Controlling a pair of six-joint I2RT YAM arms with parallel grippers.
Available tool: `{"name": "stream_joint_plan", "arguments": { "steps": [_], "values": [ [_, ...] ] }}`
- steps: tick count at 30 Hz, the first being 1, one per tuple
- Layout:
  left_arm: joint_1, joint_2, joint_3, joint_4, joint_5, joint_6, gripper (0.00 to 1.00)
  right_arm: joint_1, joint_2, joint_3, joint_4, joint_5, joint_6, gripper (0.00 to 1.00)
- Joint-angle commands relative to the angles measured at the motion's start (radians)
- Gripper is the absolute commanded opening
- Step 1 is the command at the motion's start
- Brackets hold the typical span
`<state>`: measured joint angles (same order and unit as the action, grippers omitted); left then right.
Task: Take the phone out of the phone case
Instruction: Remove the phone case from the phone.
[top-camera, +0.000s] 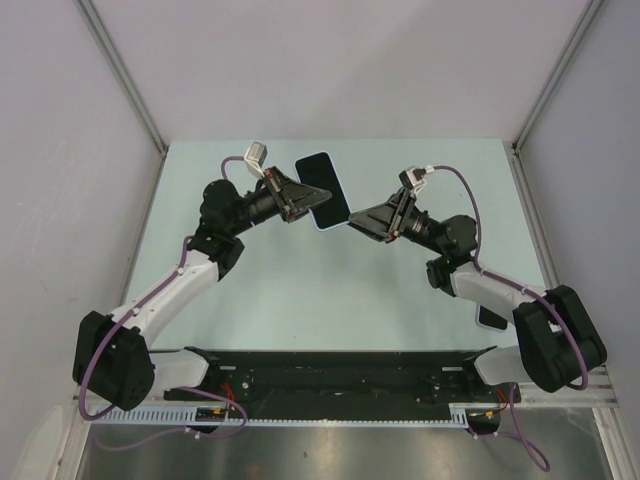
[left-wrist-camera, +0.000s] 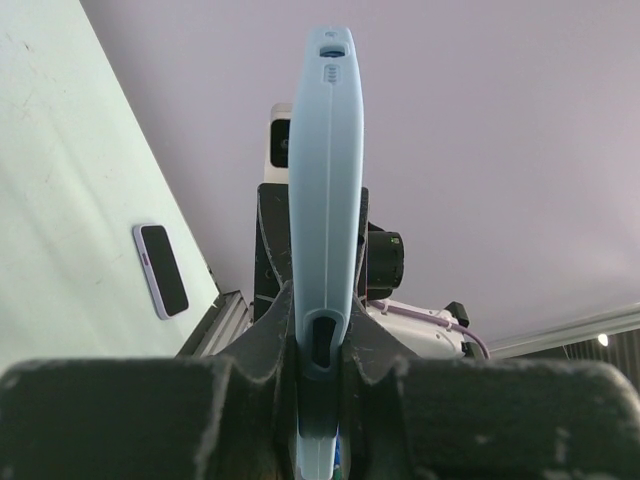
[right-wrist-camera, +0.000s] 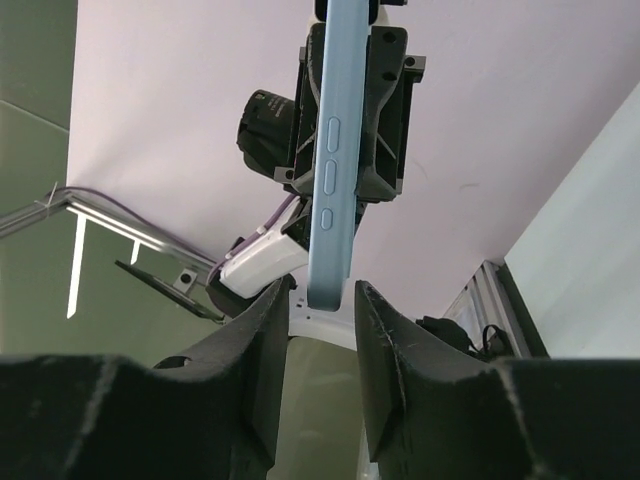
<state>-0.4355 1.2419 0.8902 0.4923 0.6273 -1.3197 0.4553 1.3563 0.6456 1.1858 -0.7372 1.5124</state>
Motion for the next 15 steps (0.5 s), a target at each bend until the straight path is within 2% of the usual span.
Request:
{"name": "stream_joint_plan", "arguments": {
  "steps": [1, 4, 5, 7, 8, 13, 15],
  "values": [
    [0.004, -0.039, 0.012, 0.094, -0.011, -0.013, 0.00, 0.016, 0.017, 0.040, 0.115, 0.016, 0.035, 0.36],
    [0.006, -0.039, 0.006, 0.098, -0.006, -0.016, 0.00, 0.023, 0.032, 0.054, 0.113, 0.028, 0.035, 0.34],
    [0.006, -0.038, 0.004, 0.109, -0.006, -0.019, 0.00, 0.028, 0.043, 0.055, 0.121, 0.035, 0.040, 0.25],
    [0.006, -0.032, 0.001, 0.121, -0.006, -0.030, 0.00, 0.042, 0.059, 0.057, 0.147, 0.056, 0.061, 0.15],
    [0.006, -0.030, 0.001, 0.135, -0.006, -0.033, 0.00, 0.049, 0.067, 0.057, 0.184, 0.064, 0.072, 0.00],
    [0.006, -0.022, 0.000, 0.147, 0.002, -0.039, 0.00, 0.068, 0.159, 0.058, 0.415, 0.139, 0.182, 0.00],
    [0.006, -0.022, -0.004, 0.161, 0.000, -0.050, 0.00, 0.071, 0.162, 0.060, 0.417, 0.188, 0.223, 0.00]
  ]
}}
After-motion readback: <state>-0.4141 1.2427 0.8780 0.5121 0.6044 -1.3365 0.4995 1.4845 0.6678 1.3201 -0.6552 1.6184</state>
